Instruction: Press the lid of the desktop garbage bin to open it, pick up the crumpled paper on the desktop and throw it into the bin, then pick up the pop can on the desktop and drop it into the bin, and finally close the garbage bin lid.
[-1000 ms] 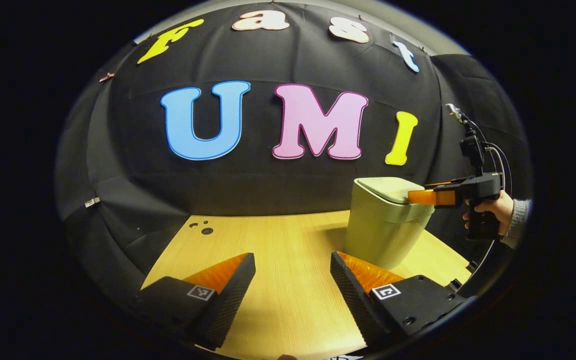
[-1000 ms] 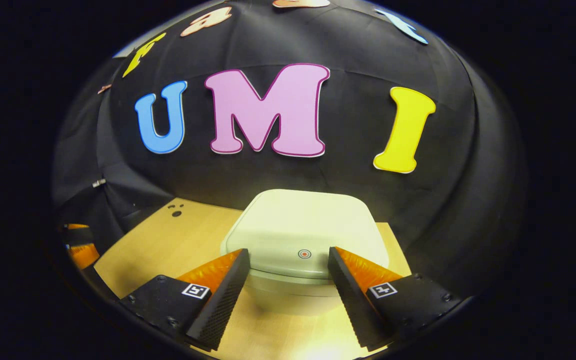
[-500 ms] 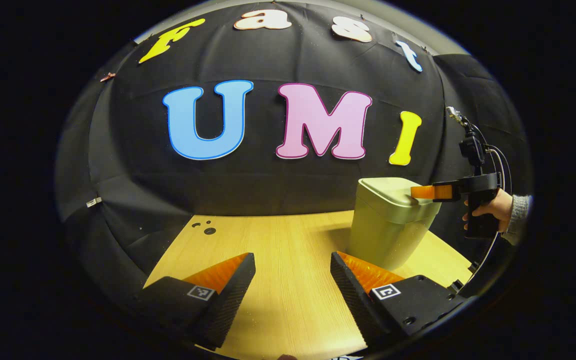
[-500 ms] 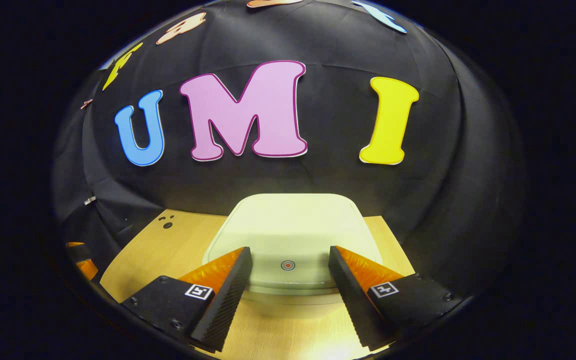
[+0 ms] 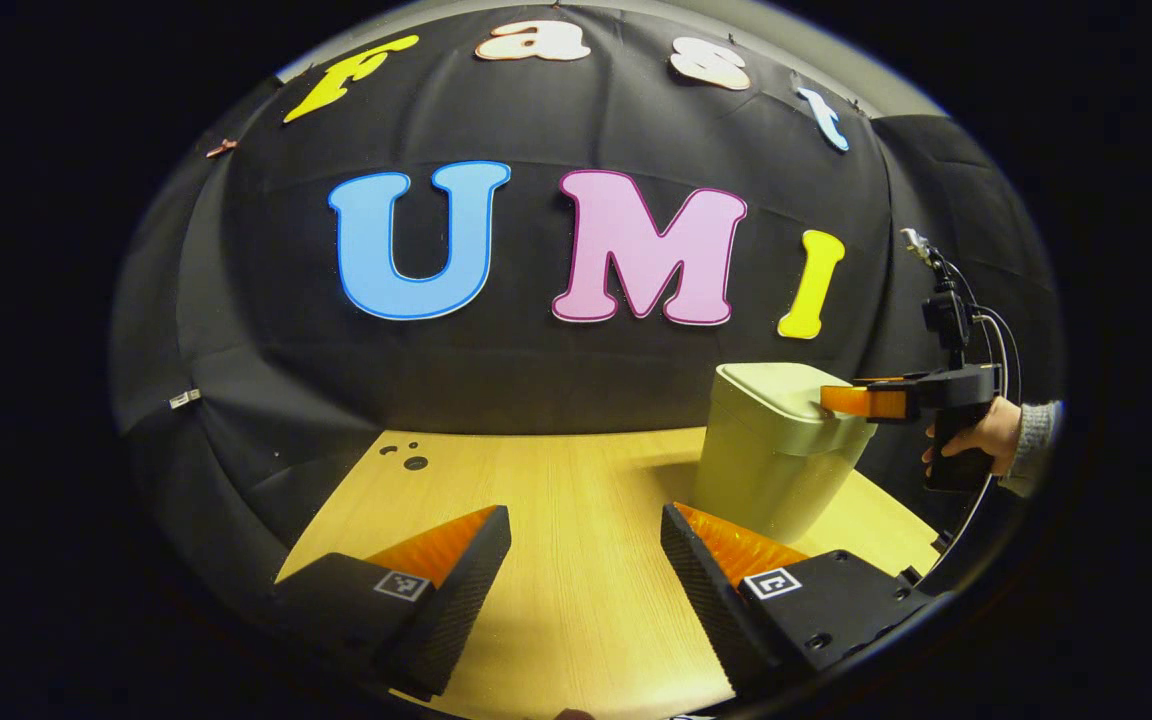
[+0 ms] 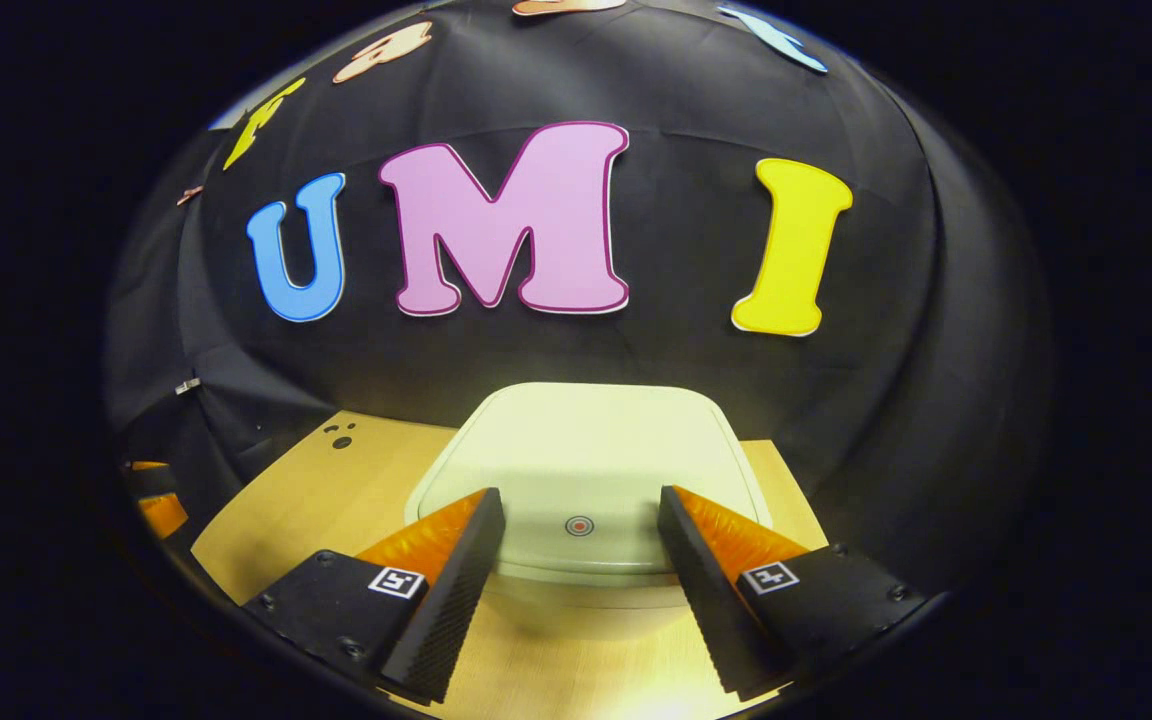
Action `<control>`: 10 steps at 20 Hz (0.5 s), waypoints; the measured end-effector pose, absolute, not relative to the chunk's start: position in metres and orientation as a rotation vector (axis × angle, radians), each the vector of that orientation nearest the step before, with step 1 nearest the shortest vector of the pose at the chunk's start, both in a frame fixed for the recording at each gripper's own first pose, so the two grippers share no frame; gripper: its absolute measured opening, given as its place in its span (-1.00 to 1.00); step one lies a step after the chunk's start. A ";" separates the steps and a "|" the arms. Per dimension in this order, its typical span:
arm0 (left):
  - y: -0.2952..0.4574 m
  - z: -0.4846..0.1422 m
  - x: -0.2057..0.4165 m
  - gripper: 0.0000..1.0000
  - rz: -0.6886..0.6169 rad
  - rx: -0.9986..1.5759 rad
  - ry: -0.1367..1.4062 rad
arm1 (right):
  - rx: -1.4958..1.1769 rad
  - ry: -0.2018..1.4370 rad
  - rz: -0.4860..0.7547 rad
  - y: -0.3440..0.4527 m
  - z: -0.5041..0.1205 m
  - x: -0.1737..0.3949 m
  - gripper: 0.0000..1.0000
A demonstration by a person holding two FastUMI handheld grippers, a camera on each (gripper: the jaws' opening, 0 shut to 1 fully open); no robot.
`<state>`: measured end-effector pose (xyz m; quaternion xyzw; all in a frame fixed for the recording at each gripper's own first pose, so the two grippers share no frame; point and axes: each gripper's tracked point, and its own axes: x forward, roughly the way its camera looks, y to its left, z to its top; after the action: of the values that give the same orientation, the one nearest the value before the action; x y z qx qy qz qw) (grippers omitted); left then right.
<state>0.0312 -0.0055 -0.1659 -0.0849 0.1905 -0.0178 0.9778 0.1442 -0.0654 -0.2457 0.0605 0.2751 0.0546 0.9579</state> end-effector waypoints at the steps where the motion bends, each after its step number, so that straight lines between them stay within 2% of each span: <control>1: -0.006 -0.165 0.032 0.96 -0.039 -0.175 0.381 | 0.117 0.546 0.111 -0.066 -0.245 0.145 0.99; 7: -0.007 -0.153 0.024 0.96 -0.054 -0.160 0.354 | 0.240 0.524 0.097 -0.064 -0.229 0.151 0.94; 10: -0.006 -0.154 0.016 0.96 -0.064 -0.166 0.356 | 0.216 0.507 0.065 -0.069 -0.224 0.158 0.97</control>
<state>0.0164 -0.0064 -0.1539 -0.0824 0.1770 -0.0317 0.9802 0.1583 -0.0693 -0.2244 0.1064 0.2502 0.0321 0.9618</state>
